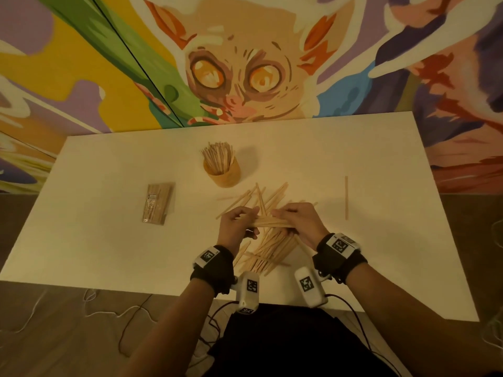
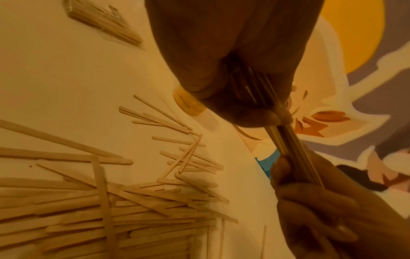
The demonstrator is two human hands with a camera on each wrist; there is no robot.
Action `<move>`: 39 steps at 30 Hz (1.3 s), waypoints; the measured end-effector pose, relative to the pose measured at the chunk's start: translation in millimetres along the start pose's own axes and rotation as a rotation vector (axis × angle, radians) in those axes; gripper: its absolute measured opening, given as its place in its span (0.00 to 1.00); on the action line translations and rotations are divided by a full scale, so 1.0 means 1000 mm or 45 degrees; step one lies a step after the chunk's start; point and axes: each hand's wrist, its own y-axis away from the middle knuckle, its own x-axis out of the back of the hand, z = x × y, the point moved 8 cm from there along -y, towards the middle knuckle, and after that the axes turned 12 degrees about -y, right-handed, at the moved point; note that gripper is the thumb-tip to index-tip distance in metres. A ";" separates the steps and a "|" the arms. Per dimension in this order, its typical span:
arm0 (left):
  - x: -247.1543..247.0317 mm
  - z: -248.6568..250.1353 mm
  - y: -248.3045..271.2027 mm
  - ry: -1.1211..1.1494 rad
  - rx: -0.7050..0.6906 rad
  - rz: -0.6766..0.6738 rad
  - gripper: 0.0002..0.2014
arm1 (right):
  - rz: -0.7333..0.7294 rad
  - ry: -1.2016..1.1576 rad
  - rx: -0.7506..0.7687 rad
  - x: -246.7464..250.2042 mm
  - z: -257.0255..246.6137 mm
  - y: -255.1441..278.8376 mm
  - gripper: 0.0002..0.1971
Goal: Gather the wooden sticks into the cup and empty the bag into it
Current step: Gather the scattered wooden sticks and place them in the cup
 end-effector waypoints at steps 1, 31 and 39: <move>0.003 -0.002 0.000 0.013 0.031 -0.016 0.09 | -0.020 -0.001 0.001 -0.003 -0.001 -0.001 0.11; 0.101 0.036 -0.057 0.069 -0.058 0.086 0.08 | 0.260 0.024 0.019 -0.107 -0.029 -0.069 0.22; 0.114 0.025 -0.072 0.068 0.077 0.007 0.11 | 0.076 0.080 0.099 -0.121 -0.031 -0.079 0.19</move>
